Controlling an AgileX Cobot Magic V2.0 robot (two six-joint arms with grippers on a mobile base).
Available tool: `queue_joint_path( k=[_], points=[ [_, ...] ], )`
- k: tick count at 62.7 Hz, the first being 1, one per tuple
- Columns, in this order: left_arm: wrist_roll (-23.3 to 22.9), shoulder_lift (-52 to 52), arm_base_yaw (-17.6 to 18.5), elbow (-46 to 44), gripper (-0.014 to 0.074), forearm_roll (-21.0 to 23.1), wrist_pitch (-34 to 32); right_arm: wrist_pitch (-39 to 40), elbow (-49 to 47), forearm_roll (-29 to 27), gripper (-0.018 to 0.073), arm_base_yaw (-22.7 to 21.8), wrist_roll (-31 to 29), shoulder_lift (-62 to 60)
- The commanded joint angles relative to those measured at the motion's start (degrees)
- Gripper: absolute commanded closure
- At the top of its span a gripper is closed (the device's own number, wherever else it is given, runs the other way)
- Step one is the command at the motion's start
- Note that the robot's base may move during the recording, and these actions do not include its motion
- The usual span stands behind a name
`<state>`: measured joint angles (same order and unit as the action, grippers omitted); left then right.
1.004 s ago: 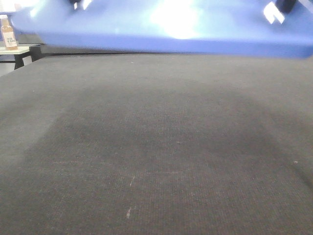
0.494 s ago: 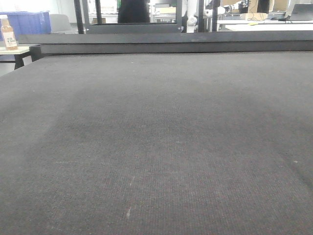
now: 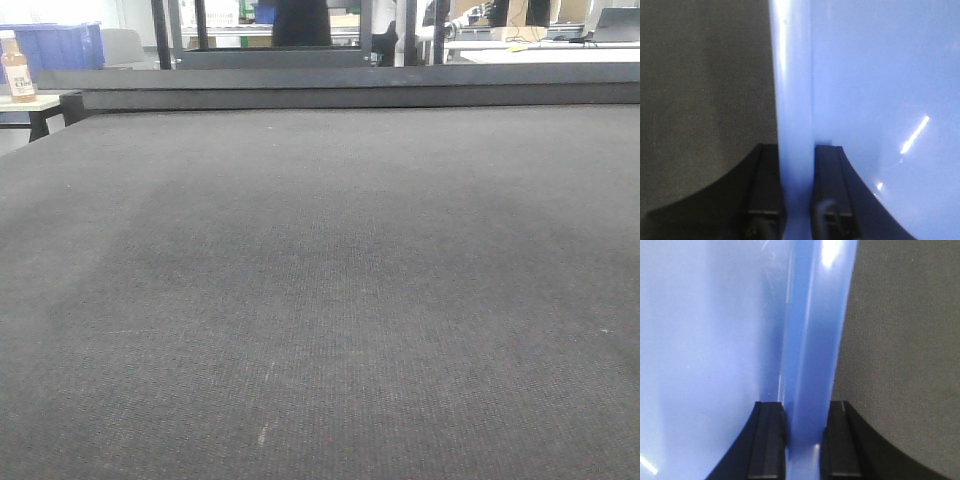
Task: Grab blue tray and place on right shelf
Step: 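Hold the tray in both grippers while the base turns from the table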
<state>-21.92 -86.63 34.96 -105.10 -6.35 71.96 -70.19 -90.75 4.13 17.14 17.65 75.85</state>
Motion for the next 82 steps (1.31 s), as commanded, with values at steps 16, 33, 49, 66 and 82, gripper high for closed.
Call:
queue_joint_path(
  k=[16,33,49,66,82],
  points=[
    [0.90,2.26,0.39,-1.94,0.0645,-2.05,3.08,2.87,-2.03,2.57,0.0502,0.10,-1.56,-1.54],
    [0.90,2.26,0.39,-1.94,0.0645,-2.05,3.08,2.87,-2.03,2.57,0.0502,0.10,-1.56,-1.54],
    [0.90,2.26,0.39,-1.94,0.0645,-2.05,3.08,2.87,-2.03,2.57,0.0502,0.10,-1.56,-1.54],
    [0.90,2.16,0.39,-1.94,0.0645,-2.05,3.08,2.87,-2.03,2.57,0.0502,0.10,-1.56,-1.54],
    [0.90,2.16,0.39,-1.94,0.0645,-2.01,3.08,2.87,-2.03,2.57,0.0502,0.10,-1.56,-1.54]
  ],
)
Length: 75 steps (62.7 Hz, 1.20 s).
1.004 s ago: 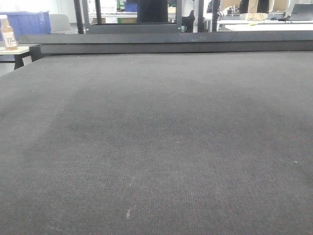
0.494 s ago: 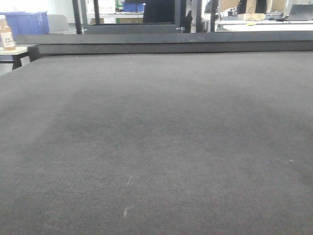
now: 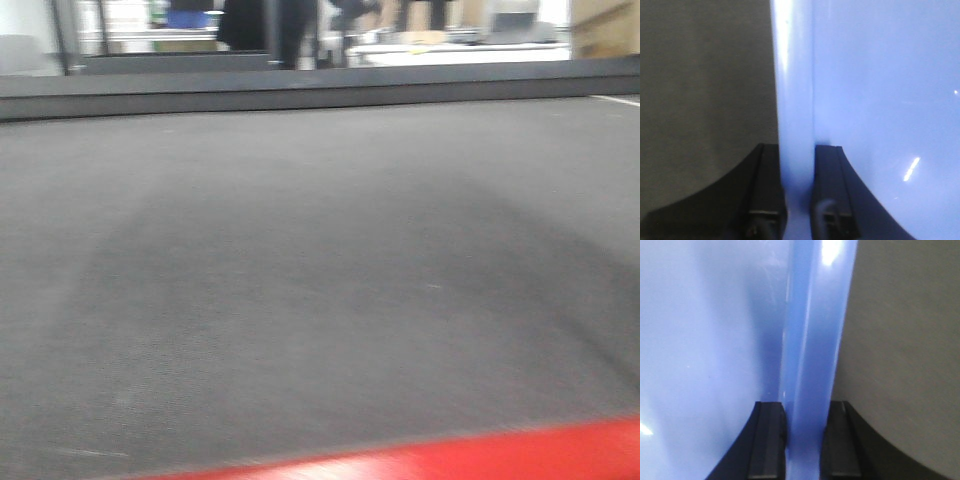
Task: Grab blue tray and place on right shelf
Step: 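Hold the tray in both grippers while the base turns from the table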
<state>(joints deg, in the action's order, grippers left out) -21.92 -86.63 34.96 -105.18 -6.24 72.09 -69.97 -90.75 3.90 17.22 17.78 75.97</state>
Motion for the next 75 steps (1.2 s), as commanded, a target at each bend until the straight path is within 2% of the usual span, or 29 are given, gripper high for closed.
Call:
queue_joint_path(
  k=[1,75],
  points=[
    [0.90,2.16,0.39,-1.86,0.0645,-2.11,2.96,2.65,-2.03,2.79,0.0502,0.02,-1.69,-1.66],
    [0.90,2.16,0.39,-1.86,0.0645,-0.94,2.96,2.65,-2.03,2.79,0.0502,0.02,-1.69,-1.66]
  ],
)
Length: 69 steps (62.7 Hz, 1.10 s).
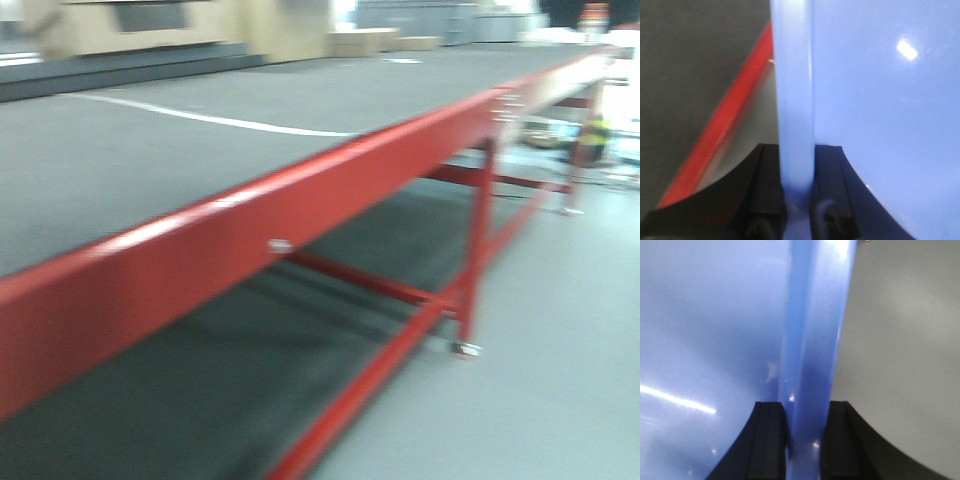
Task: Grab blue tray and place on right shelf
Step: 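Hold the tray in both grippers while the base turns from the table, then carry the tray in both grippers while driving to the steel shelf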
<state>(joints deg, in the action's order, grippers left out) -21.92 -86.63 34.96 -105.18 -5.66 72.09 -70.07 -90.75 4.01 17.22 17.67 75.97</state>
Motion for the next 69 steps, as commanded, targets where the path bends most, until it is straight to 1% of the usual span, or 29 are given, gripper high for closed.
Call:
queue_joint_path(
  k=[1,69],
  points=[
    [0.90,2.16,0.39,-1.86,0.0645,-1.52,2.96,2.75,-2.03,2.68,0.0502,0.02,-1.58,-1.66],
    [0.90,2.16,0.39,-1.86,0.0645,-1.52,2.96,2.75,-2.03,2.68,0.0502,0.02,-1.58,-1.66]
  ],
)
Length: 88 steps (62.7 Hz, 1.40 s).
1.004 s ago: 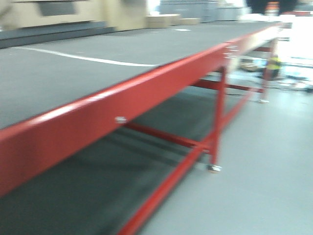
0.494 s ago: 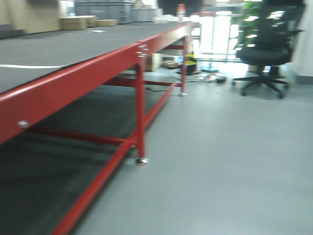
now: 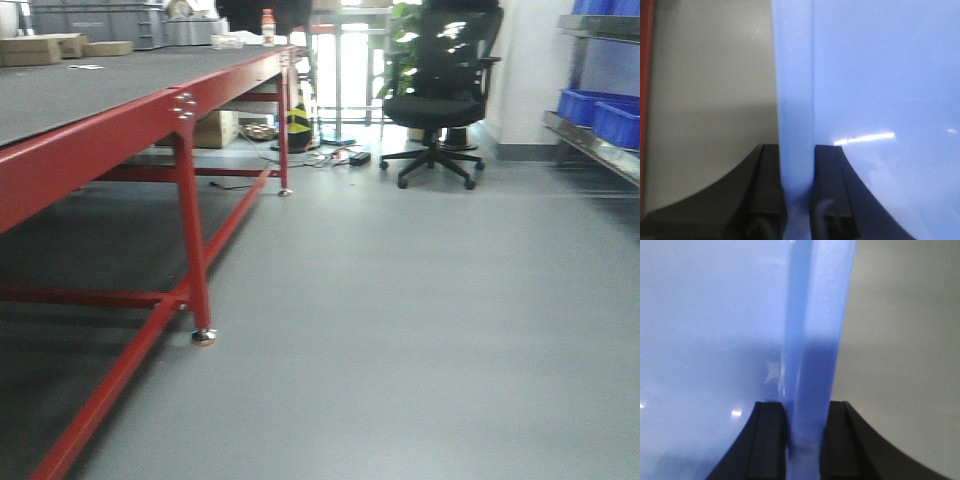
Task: Grab blue tray and place on right shelf
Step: 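Carry the tray in both grippers while driving to the steel shelf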
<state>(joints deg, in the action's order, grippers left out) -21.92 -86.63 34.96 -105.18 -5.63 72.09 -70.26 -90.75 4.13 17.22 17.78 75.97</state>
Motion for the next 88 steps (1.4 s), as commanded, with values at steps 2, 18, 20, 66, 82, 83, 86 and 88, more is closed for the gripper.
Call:
queue_joint_path(
  k=[2,18,20,66,82,83,86,88],
  points=[
    [0.90,2.16,0.39,-1.86,0.0645,-1.55,2.96,2.94,-2.03,2.56,0.0502,0.02,-1.69,-1.66],
    [0.90,2.16,0.39,-1.86,0.0645,-1.55,2.96,2.94,-2.03,2.56,0.0502,0.02,-1.69,-1.66],
    [0.90,2.16,0.39,-1.86,0.0645,-1.55,2.96,2.94,-2.03,2.56,0.0502,0.02,-1.69,-1.66],
    [0.90,2.16,0.39,-1.86,0.0645,-1.55,2.96,2.94,-2.03,2.56,0.0502,0.01,-1.69,-1.71],
    [0.90,2.16,0.39,-1.86,0.0645,-1.55,2.96,2.94,-2.03,2.56,0.0502,0.01,-1.69,-1.71],
    [0.90,2.16,0.39,-1.86,0.0645,-1.55,2.96,2.94,-2.03,2.56,0.0502,0.01,-1.69,-1.71],
    [0.90,2.16,0.39,-1.86,0.0645,-1.55,2.96,2.94,-2.03,2.56,0.0502,0.01,-1.69,-1.71],
    [0.90,2.16,0.39,-1.86,0.0645,-1.55,2.96,2.94,-2.03,2.56,0.0502,0.01,-1.69,-1.71]
  ],
)
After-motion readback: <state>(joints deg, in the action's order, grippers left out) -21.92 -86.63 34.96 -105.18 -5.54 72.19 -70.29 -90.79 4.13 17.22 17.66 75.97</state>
